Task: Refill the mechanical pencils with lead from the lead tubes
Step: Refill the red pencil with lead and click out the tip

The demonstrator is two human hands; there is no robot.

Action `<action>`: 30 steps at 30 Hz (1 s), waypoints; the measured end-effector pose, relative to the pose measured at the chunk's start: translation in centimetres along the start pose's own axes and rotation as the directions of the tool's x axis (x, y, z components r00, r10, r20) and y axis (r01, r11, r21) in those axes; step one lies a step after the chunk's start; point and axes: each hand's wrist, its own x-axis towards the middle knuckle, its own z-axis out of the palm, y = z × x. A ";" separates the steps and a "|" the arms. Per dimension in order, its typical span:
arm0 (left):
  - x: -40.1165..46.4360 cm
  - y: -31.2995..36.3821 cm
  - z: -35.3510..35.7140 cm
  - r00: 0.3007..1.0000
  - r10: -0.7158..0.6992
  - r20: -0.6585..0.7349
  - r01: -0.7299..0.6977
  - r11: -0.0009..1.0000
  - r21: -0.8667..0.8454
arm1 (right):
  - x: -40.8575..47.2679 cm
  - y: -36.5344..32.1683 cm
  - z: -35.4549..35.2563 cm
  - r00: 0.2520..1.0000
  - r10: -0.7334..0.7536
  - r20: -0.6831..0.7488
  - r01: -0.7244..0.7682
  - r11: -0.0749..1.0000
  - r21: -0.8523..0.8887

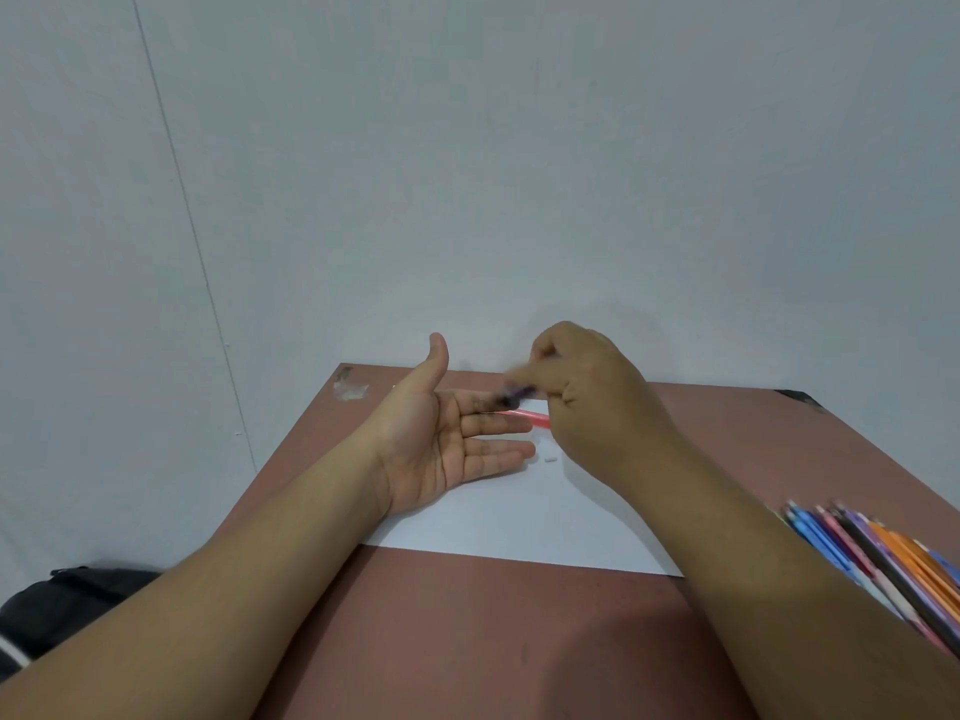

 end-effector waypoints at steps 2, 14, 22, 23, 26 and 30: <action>0.0 0.0 -0.1 1.000 -0.003 0.013 0.003 1.000 -0.004 | -0.1 0.1 0.2 1.000 -0.021 0.019 0.021 0.999 -0.030; 0.0 -0.1 0.2 1.000 -0.003 0.006 0.003 1.000 0.003 | 0.4 -0.1 -0.3 0.998 -0.050 0.028 0.051 0.998 -0.036; 0.1 -0.1 0.0 0.999 -0.009 -0.031 0.008 1.000 -0.022 | 1.5 -1.4 -1.3 0.988 0.004 0.152 0.007 0.997 -0.072; 0.1 -0.1 -0.1 0.999 -0.008 -0.034 0.007 0.999 -0.035 | 1.7 -1.4 -1.3 0.985 0.004 0.175 0.011 0.997 -0.083; 0.1 -0.1 -0.2 0.999 -0.007 -0.042 0.005 0.999 -0.049 | 2.0 -1.7 -1.7 0.974 0.024 0.227 0.006 0.992 -0.128; 0.1 -0.2 0.1 0.999 -0.011 -0.041 0.009 0.999 -0.040 | 1.9 -1.9 -2.1 0.979 0.044 0.201 -0.018 0.992 -0.127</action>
